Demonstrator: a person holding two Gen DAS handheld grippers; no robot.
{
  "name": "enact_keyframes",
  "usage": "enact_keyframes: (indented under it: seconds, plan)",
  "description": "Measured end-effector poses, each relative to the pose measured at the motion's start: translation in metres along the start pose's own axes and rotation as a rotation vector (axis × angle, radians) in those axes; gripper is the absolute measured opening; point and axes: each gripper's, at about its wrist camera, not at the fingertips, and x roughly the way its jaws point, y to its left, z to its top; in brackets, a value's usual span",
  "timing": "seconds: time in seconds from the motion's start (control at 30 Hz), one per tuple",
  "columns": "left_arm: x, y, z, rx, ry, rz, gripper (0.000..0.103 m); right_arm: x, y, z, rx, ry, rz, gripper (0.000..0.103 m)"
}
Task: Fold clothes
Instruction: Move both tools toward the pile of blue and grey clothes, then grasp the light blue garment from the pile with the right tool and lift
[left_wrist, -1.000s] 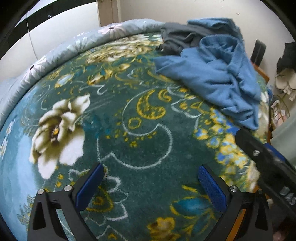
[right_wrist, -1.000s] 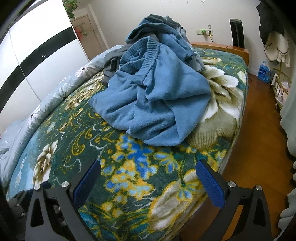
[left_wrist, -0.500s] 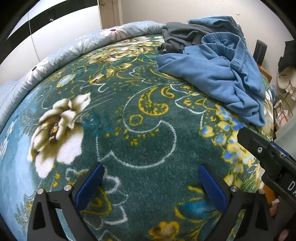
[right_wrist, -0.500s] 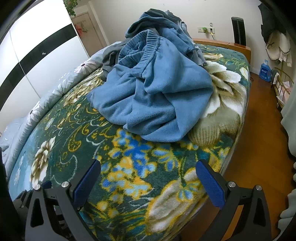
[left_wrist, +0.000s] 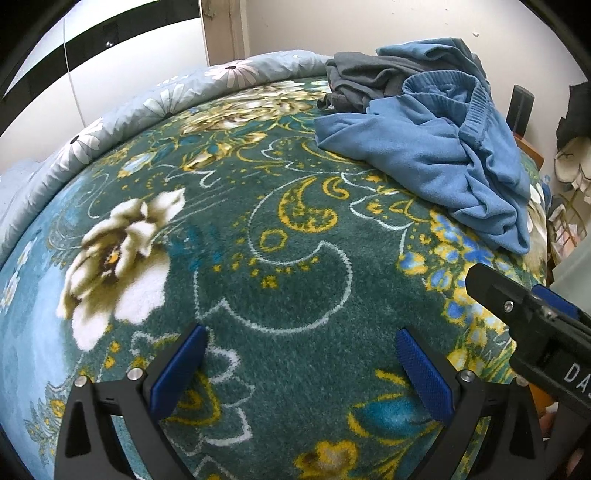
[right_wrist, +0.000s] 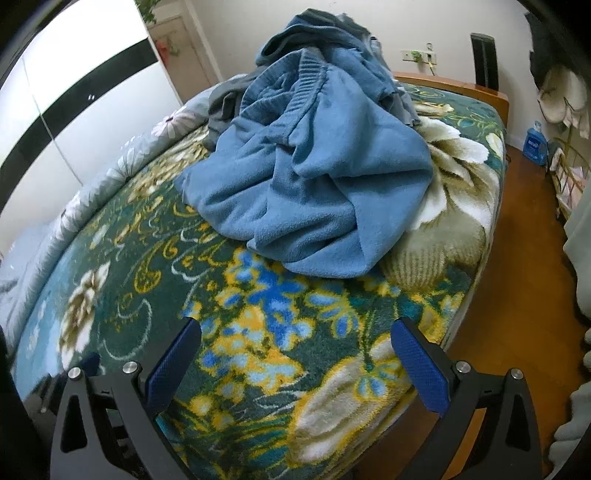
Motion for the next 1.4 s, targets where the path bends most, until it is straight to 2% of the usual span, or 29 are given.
enact_keyframes:
  seconds: [0.67,0.9,0.97,1.13,1.27,1.4]
  plan:
    - [-0.002,0.000,-0.003,-0.003,-0.025,-0.006,0.103,0.001,0.005,-0.004,-0.072,0.012,-0.032,0.103]
    - [-0.017,0.008,-0.006,0.002,-0.035,-0.077,0.103,-0.001,0.003,0.002,-0.068,0.013,-0.011,0.103]
    - [-0.031,0.016,-0.007,0.011,-0.062,-0.090,0.103,-0.006,-0.002,0.014,-0.066,-0.029,-0.004,0.103]
    - [-0.058,0.048,-0.009,-0.004,-0.112,-0.039,0.103,-0.012,-0.017,0.063,-0.076,-0.143,-0.054,0.103]
    - [-0.072,0.083,-0.012,-0.076,-0.113,-0.034,0.103,0.009,-0.022,0.094,-0.133,-0.137,-0.136,0.103]
    - [-0.082,0.118,-0.021,-0.131,-0.109,-0.003,0.103,0.024,-0.024,0.106,-0.126,-0.121,-0.141,0.099]
